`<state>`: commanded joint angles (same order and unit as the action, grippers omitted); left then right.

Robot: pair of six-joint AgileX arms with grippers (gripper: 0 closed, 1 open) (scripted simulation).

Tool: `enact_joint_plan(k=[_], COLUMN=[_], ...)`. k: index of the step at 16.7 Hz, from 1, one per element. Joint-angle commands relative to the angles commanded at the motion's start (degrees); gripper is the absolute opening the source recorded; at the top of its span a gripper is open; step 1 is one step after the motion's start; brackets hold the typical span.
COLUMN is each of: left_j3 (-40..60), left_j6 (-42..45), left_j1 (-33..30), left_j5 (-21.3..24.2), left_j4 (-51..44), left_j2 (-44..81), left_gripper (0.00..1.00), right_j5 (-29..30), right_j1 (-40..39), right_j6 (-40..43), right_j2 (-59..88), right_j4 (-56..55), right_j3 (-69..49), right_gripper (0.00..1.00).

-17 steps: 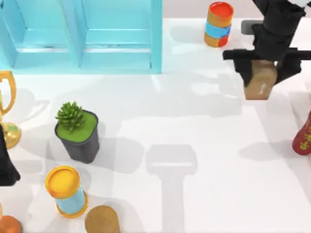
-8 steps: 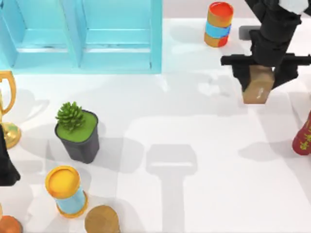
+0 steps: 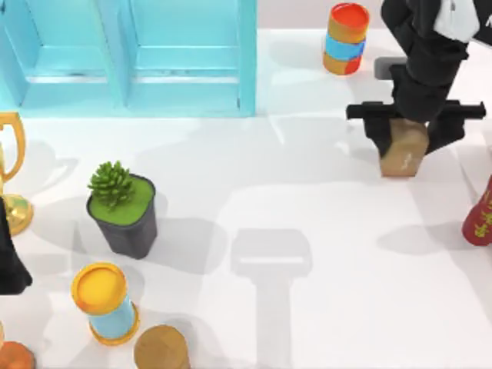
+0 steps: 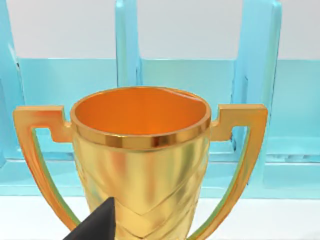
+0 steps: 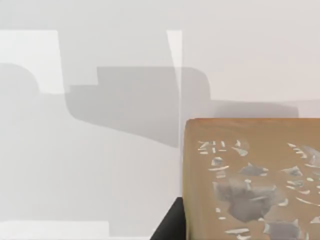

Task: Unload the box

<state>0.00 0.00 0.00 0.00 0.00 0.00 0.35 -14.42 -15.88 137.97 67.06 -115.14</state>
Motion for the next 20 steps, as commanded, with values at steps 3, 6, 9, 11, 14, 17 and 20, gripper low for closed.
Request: enact_joint_plan(k=[3, 6, 9, 11, 14, 17, 20], left_j3=[0.00, 0.00, 0.00, 0.00, 0.00, 0.00, 0.00], left_j6=[0.00, 0.00, 0.00, 0.00, 0.00, 0.00, 0.00], left_j1=[0.00, 0.00, 0.00, 0.00, 0.00, 0.00, 0.00], left_j5=[0.00, 0.00, 0.00, 0.00, 0.00, 0.00, 0.00], left_j4=[0.00, 0.00, 0.00, 0.00, 0.00, 0.00, 0.00], left_j2=[0.00, 0.00, 0.00, 0.00, 0.00, 0.00, 0.00], left_gripper=[1.00, 1.00, 1.00, 1.00, 1.00, 1.00, 1.00], right_j5=[0.00, 0.00, 0.00, 0.00, 0.00, 0.00, 0.00], right_j1=[0.00, 0.00, 0.00, 0.00, 0.00, 0.00, 0.00], right_j6=[0.00, 0.00, 0.00, 0.00, 0.00, 0.00, 0.00], right_j2=[0.00, 0.00, 0.00, 0.00, 0.00, 0.00, 0.00], right_j4=[0.00, 0.00, 0.00, 0.00, 0.00, 0.00, 0.00], right_j3=[0.00, 0.00, 0.00, 0.00, 0.00, 0.00, 0.00], right_gripper=[0.15, 0.38, 0.60, 0.75, 0.98, 1.00, 1.00])
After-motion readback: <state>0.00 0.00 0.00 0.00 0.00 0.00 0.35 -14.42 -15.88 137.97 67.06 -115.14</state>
